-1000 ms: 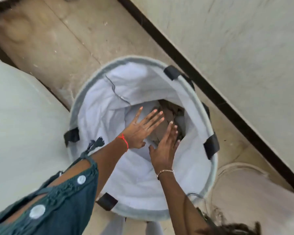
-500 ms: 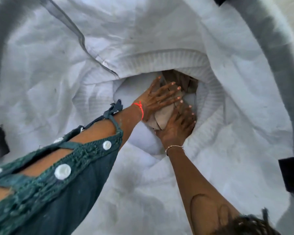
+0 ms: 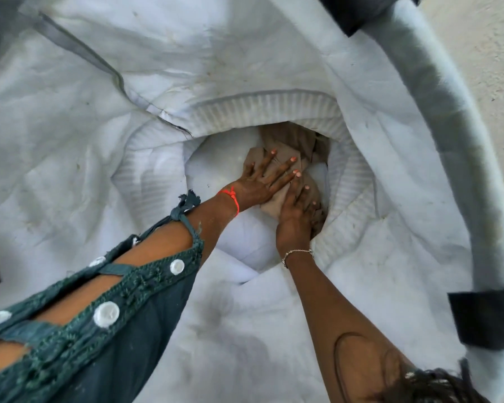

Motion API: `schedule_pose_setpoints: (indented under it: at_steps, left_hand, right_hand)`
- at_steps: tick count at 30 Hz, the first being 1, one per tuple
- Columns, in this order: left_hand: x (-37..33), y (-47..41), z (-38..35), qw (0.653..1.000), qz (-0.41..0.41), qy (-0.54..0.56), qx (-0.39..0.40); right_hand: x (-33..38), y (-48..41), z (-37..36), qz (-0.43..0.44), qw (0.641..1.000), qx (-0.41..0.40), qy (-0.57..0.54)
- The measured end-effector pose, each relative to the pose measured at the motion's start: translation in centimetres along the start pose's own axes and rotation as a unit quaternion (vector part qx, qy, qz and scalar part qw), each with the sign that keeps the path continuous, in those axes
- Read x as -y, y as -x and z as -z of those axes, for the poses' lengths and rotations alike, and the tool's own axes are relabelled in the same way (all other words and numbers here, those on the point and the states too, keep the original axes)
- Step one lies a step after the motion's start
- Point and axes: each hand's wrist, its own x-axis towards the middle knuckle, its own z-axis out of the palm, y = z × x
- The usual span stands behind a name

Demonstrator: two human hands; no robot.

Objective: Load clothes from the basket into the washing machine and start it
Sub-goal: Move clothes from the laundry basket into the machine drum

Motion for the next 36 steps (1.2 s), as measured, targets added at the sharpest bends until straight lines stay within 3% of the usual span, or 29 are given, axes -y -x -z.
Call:
schedule_pose_setpoints:
  at_steps: [3,6,10,18,24,31,36]
  left_hand:
    - [-0.4,0.7,3.7,0.998,0.034,0.031,-0.039]
    - [-0.1,2.1,8.7,0.992,0.094,0.061,-0.066]
    - [-0.2,4.6,18.4,0.987,0.145,0.049,-0.047]
    - [0.4,10.4,38.0,0.974,0.212,0.065,-0.042]
    - [2.5,13.9,52.5,0.963,0.267,0.026,0.014]
    - [7.3,16.3,70.0,0.932,0.344,-0.016,-0.111]
    - [10.0,19.9,79.1,0.890,0.391,-0.067,-0.224]
  right_hand:
    - [1.7,1.1,3.8,-0.024,0.998,-0.049,0.027]
    - [3.8,3.6,8.1,0.006,0.996,-0.069,0.061]
    - [6.1,8.4,15.3,0.047,0.990,-0.097,0.087]
    - [12.5,18.4,32.7,0.100,0.993,-0.027,0.059]
    - [18.5,23.8,46.9,0.197,0.974,-0.090,0.058]
    - [25.5,28.0,60.2,0.259,0.951,-0.158,0.055]
    - [31.0,31.0,67.4,0.350,0.906,-0.233,0.051]
